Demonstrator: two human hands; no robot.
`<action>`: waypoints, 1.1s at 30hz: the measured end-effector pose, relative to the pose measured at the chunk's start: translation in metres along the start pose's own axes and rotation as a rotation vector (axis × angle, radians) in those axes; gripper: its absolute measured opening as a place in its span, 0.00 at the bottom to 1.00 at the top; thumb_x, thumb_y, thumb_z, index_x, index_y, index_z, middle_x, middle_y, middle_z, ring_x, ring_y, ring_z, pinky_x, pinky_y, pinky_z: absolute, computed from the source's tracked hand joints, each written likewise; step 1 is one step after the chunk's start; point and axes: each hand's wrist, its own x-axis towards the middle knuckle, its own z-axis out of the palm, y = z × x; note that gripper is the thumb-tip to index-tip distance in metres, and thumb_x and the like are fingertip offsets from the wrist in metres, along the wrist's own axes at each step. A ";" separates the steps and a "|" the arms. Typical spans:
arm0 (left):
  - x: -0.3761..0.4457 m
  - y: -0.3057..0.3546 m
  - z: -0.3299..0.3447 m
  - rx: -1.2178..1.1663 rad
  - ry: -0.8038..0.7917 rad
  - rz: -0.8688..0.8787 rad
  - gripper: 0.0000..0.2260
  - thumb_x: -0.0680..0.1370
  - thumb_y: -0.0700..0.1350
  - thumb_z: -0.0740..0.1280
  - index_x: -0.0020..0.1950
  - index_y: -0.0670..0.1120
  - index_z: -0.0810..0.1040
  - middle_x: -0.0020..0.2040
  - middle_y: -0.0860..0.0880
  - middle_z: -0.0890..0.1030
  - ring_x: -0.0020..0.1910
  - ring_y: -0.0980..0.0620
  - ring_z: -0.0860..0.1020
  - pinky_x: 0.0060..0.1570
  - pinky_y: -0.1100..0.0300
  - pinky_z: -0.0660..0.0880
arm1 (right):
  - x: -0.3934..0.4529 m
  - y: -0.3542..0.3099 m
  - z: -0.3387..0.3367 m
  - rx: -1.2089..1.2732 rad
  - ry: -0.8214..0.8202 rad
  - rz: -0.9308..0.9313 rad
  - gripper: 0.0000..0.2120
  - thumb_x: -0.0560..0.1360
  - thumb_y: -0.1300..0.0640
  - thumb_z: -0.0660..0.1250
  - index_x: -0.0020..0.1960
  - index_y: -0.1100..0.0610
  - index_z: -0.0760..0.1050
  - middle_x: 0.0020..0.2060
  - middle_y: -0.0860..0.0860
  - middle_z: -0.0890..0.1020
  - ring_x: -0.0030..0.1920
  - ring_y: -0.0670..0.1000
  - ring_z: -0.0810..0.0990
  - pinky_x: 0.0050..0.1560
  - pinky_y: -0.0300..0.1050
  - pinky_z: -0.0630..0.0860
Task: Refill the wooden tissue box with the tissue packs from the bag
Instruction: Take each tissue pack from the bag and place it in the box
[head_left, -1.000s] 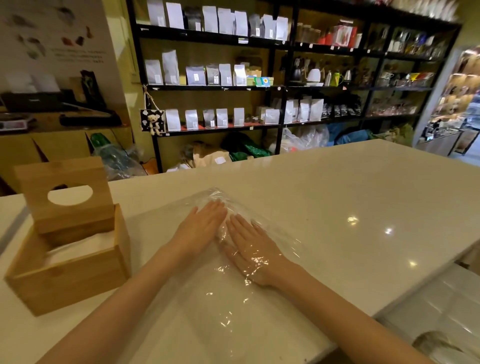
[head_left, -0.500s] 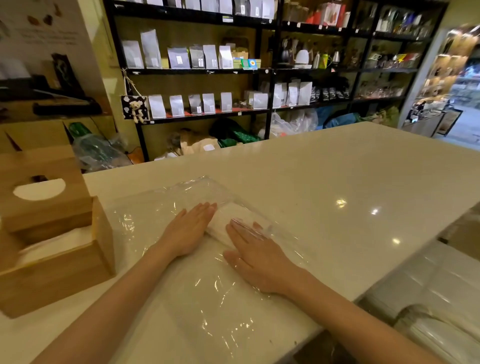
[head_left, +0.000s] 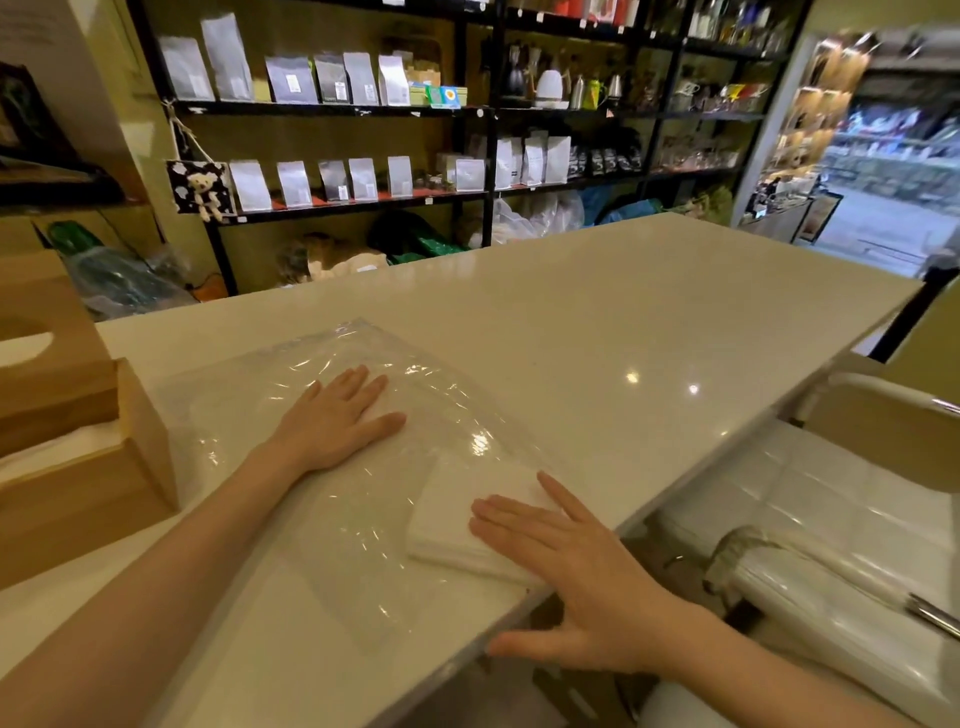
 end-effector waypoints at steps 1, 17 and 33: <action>-0.001 0.001 -0.001 0.005 -0.004 -0.002 0.46 0.59 0.74 0.39 0.75 0.54 0.48 0.78 0.50 0.47 0.76 0.54 0.46 0.74 0.49 0.44 | -0.005 0.002 0.003 -0.030 0.044 -0.030 0.37 0.71 0.33 0.59 0.73 0.48 0.54 0.73 0.42 0.60 0.74 0.39 0.54 0.76 0.50 0.39; -0.043 0.037 -0.028 -0.043 0.463 0.085 0.33 0.73 0.59 0.40 0.72 0.44 0.63 0.73 0.44 0.65 0.72 0.48 0.63 0.71 0.53 0.54 | -0.005 -0.018 -0.076 1.356 0.356 0.324 0.13 0.63 0.55 0.72 0.47 0.52 0.83 0.43 0.48 0.86 0.43 0.48 0.84 0.42 0.38 0.81; -0.162 -0.005 -0.110 -1.433 -0.073 -0.343 0.14 0.62 0.43 0.71 0.46 0.41 0.80 0.43 0.46 0.85 0.42 0.51 0.83 0.40 0.61 0.81 | 0.159 -0.051 -0.077 1.521 -0.372 0.422 0.20 0.61 0.58 0.69 0.53 0.60 0.75 0.38 0.53 0.84 0.35 0.49 0.85 0.34 0.42 0.82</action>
